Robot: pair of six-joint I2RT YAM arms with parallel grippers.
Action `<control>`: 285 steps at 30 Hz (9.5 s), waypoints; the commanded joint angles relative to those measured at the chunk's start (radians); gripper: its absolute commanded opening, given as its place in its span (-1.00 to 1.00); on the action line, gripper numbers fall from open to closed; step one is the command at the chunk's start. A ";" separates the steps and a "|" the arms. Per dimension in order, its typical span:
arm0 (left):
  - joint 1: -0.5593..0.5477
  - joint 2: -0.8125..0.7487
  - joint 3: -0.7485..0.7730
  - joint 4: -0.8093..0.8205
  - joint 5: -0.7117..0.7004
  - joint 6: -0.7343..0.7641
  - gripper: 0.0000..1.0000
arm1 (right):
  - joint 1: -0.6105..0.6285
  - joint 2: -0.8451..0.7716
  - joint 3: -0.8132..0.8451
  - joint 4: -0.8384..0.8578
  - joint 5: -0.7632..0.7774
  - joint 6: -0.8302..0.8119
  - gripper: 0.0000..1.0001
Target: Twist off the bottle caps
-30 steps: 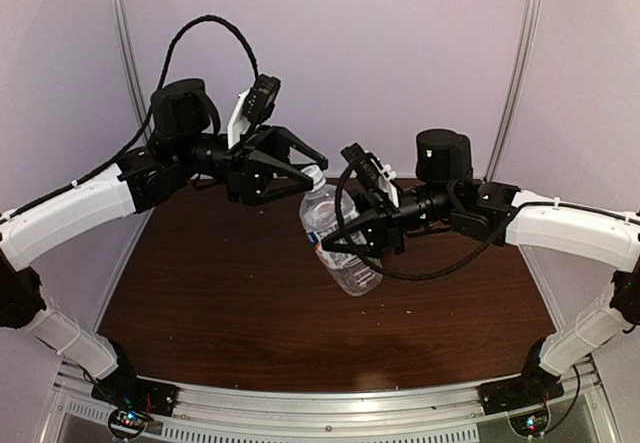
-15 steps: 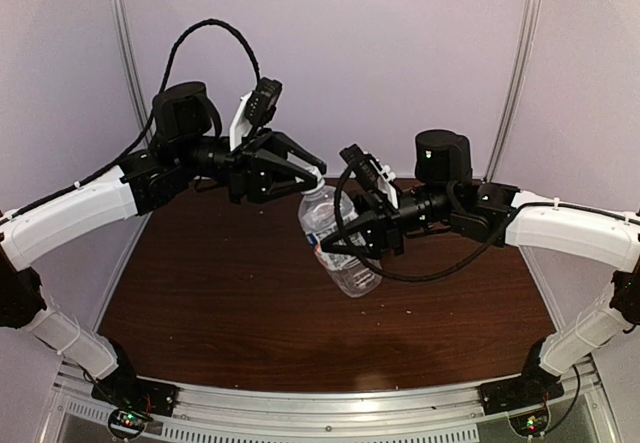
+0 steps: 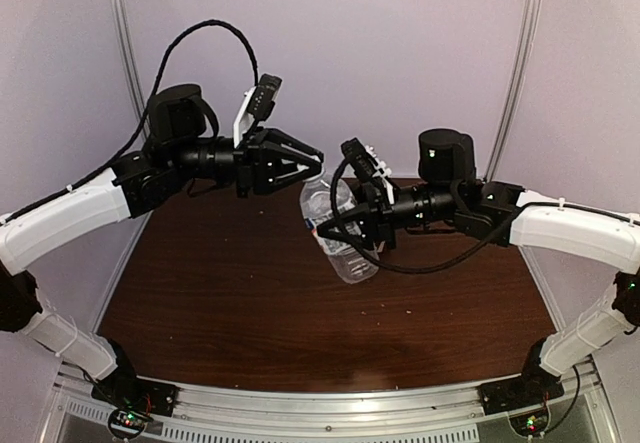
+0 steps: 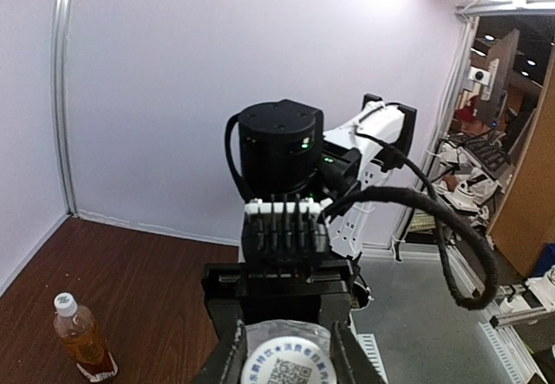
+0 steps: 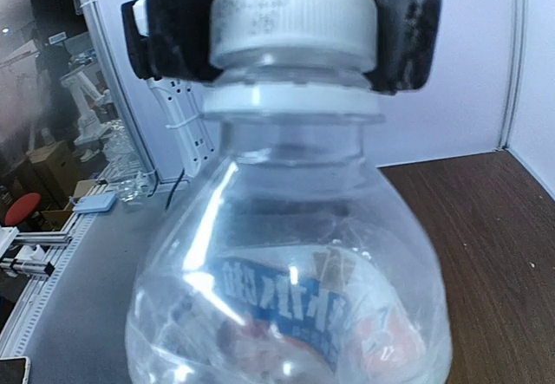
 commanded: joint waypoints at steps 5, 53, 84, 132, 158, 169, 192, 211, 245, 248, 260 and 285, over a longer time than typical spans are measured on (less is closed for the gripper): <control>-0.032 -0.041 0.039 -0.128 -0.548 -0.199 -0.67 | 0.005 -0.017 -0.012 -0.014 0.366 0.004 -0.18; -0.074 -0.054 0.000 -0.034 -0.561 -0.226 0.21 | 0.017 -0.050 -0.063 0.068 0.376 -0.005 -0.19; 0.024 -0.044 -0.029 0.073 0.097 -0.022 0.66 | 0.017 -0.027 -0.028 0.069 -0.058 -0.022 -0.18; 0.023 -0.050 -0.045 0.073 -0.049 -0.149 -0.56 | 0.016 -0.042 -0.032 0.009 0.188 -0.040 -0.21; 0.125 -0.170 -0.187 -0.126 -0.721 -0.194 -0.53 | 0.015 -0.105 -0.084 -0.003 0.469 -0.025 -0.20; 0.289 -0.128 -0.501 -0.015 -0.843 -0.233 -0.53 | 0.012 -0.100 -0.134 0.035 0.524 0.043 -0.17; 0.319 0.229 -0.685 0.162 -0.964 -0.222 -0.47 | -0.001 -0.059 -0.166 0.052 0.515 0.076 -0.13; 0.318 0.193 -0.703 0.153 -0.928 -0.208 0.52 | -0.004 -0.051 -0.186 0.039 0.529 0.080 -0.13; 0.162 -0.163 -0.287 0.138 -0.059 -0.153 0.84 | 0.015 -0.018 -0.163 0.105 0.162 0.024 -0.04; 0.103 -0.119 -0.211 0.064 -0.075 -0.105 0.83 | 0.021 -0.012 -0.155 0.108 0.153 0.026 -0.04; 0.004 -0.007 -0.094 -0.115 -0.203 0.003 0.56 | 0.041 -0.003 -0.151 0.130 0.133 0.039 -0.04; -0.020 0.003 -0.124 -0.116 -0.123 0.008 0.09 | 0.043 -0.014 -0.165 0.128 0.184 0.036 -0.04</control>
